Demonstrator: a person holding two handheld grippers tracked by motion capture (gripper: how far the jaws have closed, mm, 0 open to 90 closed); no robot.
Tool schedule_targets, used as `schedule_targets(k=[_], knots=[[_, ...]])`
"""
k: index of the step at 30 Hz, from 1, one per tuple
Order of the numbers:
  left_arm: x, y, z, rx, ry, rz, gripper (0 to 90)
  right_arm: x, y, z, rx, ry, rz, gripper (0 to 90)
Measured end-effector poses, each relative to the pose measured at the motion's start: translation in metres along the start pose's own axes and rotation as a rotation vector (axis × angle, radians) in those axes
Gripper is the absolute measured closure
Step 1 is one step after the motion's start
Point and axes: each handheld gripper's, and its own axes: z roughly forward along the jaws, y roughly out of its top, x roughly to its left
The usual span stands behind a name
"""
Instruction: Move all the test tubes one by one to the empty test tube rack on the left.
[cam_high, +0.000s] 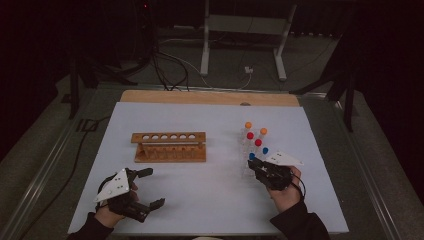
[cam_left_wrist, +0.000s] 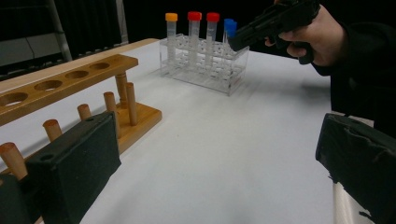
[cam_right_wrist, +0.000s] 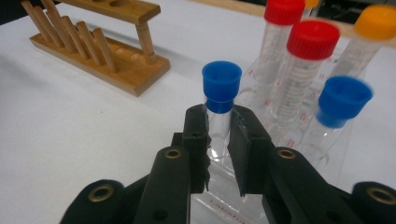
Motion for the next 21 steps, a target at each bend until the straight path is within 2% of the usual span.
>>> schedule_targets(k=[4, 10, 14, 17, 21], knots=[[0.0, 0.0, 0.0, 0.001, -0.001, -0.002, 0.6, 0.001, 0.003, -0.004, -0.01, 0.005, -0.028, 77.1], [0.0, 0.0, 0.0, 0.001, 0.001, -0.002, 0.6, 0.001, 0.01, -0.009, -0.027, 0.01, -0.041, 77.2], [0.0, 0.0, 0.0, 0.002, 0.002, 0.0, 0.6, 0.002, 0.016, -0.016, -0.052, 0.001, -0.073, 77.2], [0.0, 0.0, -0.001, 0.001, 0.004, -0.001, 0.6, 0.002, 0.019, -0.019, -0.059, -0.003, -0.08, 77.2], [0.001, 0.001, -0.001, 0.001, 0.007, -0.002, 0.6, 0.002, 0.026, -0.028, -0.094, -0.002, -0.091, 77.2]])
